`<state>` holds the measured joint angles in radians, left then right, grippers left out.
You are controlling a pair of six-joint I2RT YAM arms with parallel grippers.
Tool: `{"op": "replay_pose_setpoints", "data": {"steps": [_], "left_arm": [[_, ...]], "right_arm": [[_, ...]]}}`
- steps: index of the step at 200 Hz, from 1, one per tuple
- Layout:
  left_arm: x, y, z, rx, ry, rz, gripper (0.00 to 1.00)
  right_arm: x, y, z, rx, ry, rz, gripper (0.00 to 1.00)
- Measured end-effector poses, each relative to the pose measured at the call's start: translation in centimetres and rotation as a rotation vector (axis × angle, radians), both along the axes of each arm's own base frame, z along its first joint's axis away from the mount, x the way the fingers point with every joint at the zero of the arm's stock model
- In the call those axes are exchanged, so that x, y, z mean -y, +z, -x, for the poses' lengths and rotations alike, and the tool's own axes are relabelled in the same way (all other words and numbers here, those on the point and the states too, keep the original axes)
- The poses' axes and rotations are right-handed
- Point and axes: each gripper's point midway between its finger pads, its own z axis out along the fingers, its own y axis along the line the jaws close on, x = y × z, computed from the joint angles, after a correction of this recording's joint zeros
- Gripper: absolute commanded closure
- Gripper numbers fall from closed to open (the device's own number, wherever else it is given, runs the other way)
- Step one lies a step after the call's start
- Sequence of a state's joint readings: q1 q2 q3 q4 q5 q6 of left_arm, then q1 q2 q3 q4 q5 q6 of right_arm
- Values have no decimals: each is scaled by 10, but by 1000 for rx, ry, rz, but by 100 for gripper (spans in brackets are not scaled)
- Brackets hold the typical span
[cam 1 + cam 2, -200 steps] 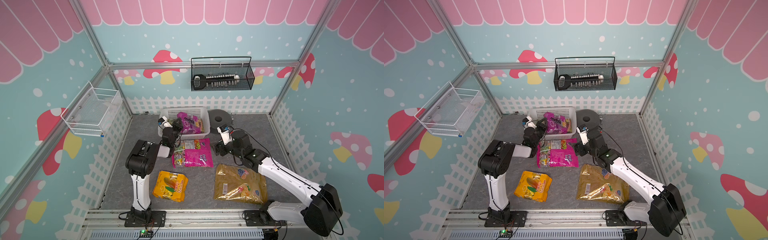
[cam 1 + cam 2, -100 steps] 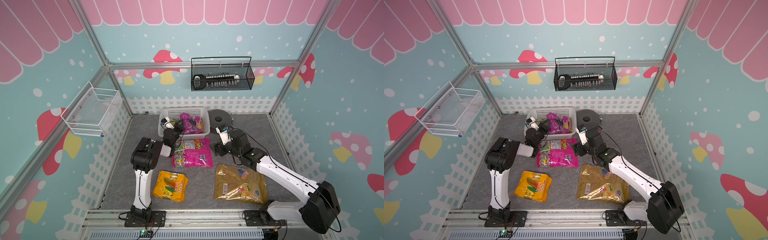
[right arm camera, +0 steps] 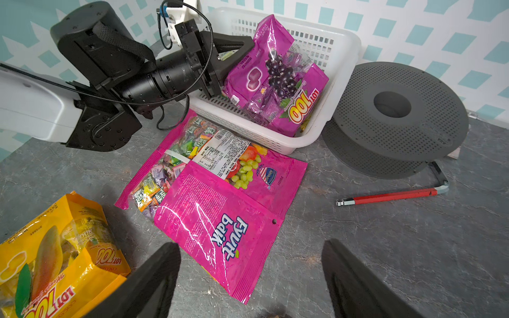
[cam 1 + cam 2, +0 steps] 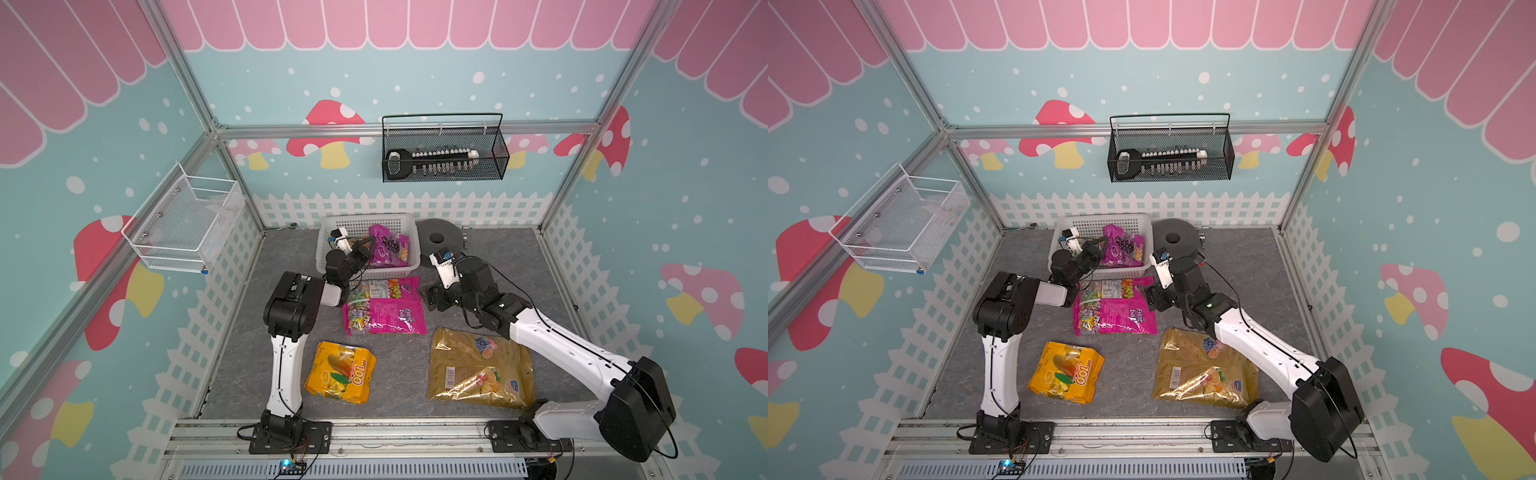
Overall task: Put the candies in the basket
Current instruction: Place the candy in the basket.
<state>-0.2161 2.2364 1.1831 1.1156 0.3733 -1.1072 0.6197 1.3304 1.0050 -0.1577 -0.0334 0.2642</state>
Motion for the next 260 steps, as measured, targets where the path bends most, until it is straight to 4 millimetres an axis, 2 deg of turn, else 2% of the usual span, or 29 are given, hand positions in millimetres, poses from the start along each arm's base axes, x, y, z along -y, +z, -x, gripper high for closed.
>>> {"op": "replay_pose_setpoints", "data": {"steps": [19,29,75,111,167,199,211,225,260], "left_arm": [[3,-6,-5,-23,-9,-47,88],[3,-10,-8,-37,-11,-77,79],[-1,-28,-11,-135,-10,-175,61],[-4,-42,-11,-202,-26,-288,60],[-4,-45,-19,-243,-65,-456,61],[-18,-50,-15,-271,-7,-556,57],[-26,-45,-10,-274,22,-599,54],[-35,-30,-4,-257,61,-643,51],[-50,39,15,-140,128,-678,51]], "right_arm": [[-4,3,-8,-16,-16,-10,15],[-7,4,-13,-24,-19,-16,15],[-15,2,-22,-47,-22,-18,15],[-16,6,-23,-43,-19,-23,15],[-17,4,-24,-47,-18,-20,14],[-18,1,-24,-48,-7,-10,13],[-20,-1,-24,-58,4,-4,13],[-24,-2,-26,-65,15,3,13],[-32,-8,-31,-90,35,12,15]]}}
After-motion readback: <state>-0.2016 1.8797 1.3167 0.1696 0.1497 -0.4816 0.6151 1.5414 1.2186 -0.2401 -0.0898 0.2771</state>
